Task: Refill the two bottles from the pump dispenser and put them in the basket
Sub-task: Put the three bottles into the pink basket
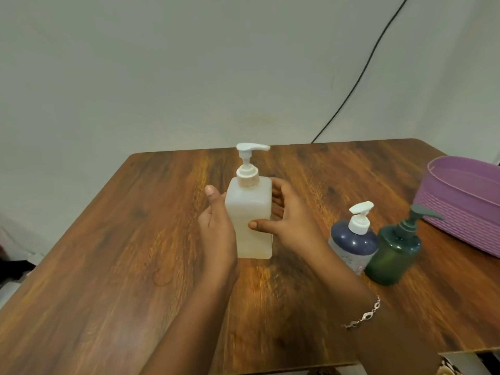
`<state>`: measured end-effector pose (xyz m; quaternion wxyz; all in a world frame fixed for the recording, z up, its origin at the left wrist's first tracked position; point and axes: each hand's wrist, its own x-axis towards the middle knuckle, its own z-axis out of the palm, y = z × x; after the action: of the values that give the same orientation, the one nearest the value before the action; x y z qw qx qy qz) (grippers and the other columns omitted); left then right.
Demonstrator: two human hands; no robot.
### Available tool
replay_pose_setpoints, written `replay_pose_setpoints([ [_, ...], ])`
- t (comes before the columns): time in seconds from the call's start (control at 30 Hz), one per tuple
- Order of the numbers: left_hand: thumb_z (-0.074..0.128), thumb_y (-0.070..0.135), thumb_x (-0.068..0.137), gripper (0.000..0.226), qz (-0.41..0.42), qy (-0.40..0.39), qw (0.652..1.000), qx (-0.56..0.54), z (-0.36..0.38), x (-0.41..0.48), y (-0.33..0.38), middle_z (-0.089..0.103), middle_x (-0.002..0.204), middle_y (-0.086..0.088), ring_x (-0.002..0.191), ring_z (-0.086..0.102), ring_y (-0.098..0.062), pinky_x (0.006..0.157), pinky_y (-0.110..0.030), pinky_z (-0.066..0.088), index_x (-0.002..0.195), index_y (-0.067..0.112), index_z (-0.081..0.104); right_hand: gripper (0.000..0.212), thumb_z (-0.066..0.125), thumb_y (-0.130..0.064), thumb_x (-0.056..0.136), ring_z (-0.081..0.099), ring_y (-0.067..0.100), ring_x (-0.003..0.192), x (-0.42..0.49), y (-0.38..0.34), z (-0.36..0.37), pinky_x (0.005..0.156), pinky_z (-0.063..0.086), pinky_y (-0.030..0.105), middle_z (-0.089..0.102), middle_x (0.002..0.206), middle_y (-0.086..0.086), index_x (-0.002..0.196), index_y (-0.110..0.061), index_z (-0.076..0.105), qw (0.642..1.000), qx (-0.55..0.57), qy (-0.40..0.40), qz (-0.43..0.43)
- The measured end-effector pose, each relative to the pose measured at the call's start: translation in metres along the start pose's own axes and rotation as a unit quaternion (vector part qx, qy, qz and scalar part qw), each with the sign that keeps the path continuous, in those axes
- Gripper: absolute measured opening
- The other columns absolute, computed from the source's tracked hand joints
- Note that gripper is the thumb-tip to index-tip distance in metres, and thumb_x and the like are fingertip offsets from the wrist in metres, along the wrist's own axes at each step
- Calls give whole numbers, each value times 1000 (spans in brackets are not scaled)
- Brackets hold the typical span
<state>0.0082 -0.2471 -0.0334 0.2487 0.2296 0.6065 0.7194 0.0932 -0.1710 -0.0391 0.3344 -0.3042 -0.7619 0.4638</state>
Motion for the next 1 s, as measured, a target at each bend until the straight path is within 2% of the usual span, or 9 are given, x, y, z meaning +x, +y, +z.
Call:
replay_pose_setpoints([
  [0.2, 22, 51, 95, 54, 16, -53, 998, 1, 26, 33, 22, 67, 71, 3, 57, 65, 0, 48, -13, 50, 82, 17, 61, 74, 77, -15, 71, 48, 8, 110, 31, -16, -25, 90, 45, 29, 47, 119, -13, 132, -25, 36, 999, -21, 33, 4],
  [0.27, 23, 52, 94, 52, 14, -65, 998, 2, 39, 48, 30, 66, 60, 8, 54, 63, 2, 54, -18, 52, 75, 20, 59, 71, 76, -15, 73, 47, 5, 104, 44, -21, -38, 83, 42, 23, 46, 113, -16, 131, -25, 36, 999, -27, 37, 6],
  [0.33, 24, 53, 94, 51, 9, -79, 997, 1, 54, 62, 39, 65, 63, 7, 54, 62, 2, 63, -24, 51, 71, 21, 57, 67, 76, -14, 73, 48, 6, 104, 58, -27, -54, 84, 43, 24, 47, 112, -15, 128, -26, 38, 999, -22, 43, 12],
  [0.5, 27, 45, 98, 43, 15, -126, 992, 7, 96, 90, 68, 65, 78, 5, 61, 63, 3, 57, -16, 51, 78, 25, 60, 72, 78, -12, 69, 49, 8, 108, 95, -43, -92, 89, 44, 26, 50, 117, -10, 129, -21, 40, 997, -39, 67, 24],
  [0.6, 32, 38, 99, 39, 6, -158, 987, 15, 125, 102, 84, 67, 89, -7, 71, 64, -7, 61, -21, 51, 82, 19, 62, 81, 81, -14, 66, 50, 13, 113, 110, -51, -122, 95, 46, 36, 50, 123, -5, 134, -20, 37, 994, -54, 83, 37],
  [0.67, 33, 36, 100, 36, 2, -183, 983, 21, 145, 105, 93, 65, 93, -11, 76, 62, -12, 67, -26, 51, 82, 18, 60, 81, 81, -14, 66, 50, 12, 111, 116, -55, -144, 93, 46, 33, 50, 121, -7, 134, -20, 36, 992, -71, 90, 47],
  [0.8, 33, 33, 100, 34, -1, -223, 975, 13, 184, 106, 100, 64, 85, 2, 75, 61, -6, 68, -23, 50, 79, 24, 58, 74, 79, -15, 69, 48, 5, 101, 121, -59, -185, 79, 43, 17, 46, 107, -16, 129, -22, 37, 990, -81, 92, 65],
  [0.9, 34, 33, 100, 31, -6, -263, 965, 10, 216, 105, 100, 66, 83, 8, 69, 64, 3, 62, -13, 52, 82, 28, 59, 66, 80, -19, 69, 50, 7, 102, 119, -55, -218, 87, 47, 27, 49, 107, -15, 122, -23, 41, 986, -93, 120, 77],
  [1.0, 36, 32, 100, 31, -10, -310, 951, 13, 247, 100, 97, 68, 84, 8, 72, 65, 1, 62, -14, 53, 86, 25, 63, 71, 79, -19, 69, 50, 11, 107, 115, -47, -248, 91, 47, 31, 49, 117, -10, 129, -21, 40, 980, -112, 135, 99],
])
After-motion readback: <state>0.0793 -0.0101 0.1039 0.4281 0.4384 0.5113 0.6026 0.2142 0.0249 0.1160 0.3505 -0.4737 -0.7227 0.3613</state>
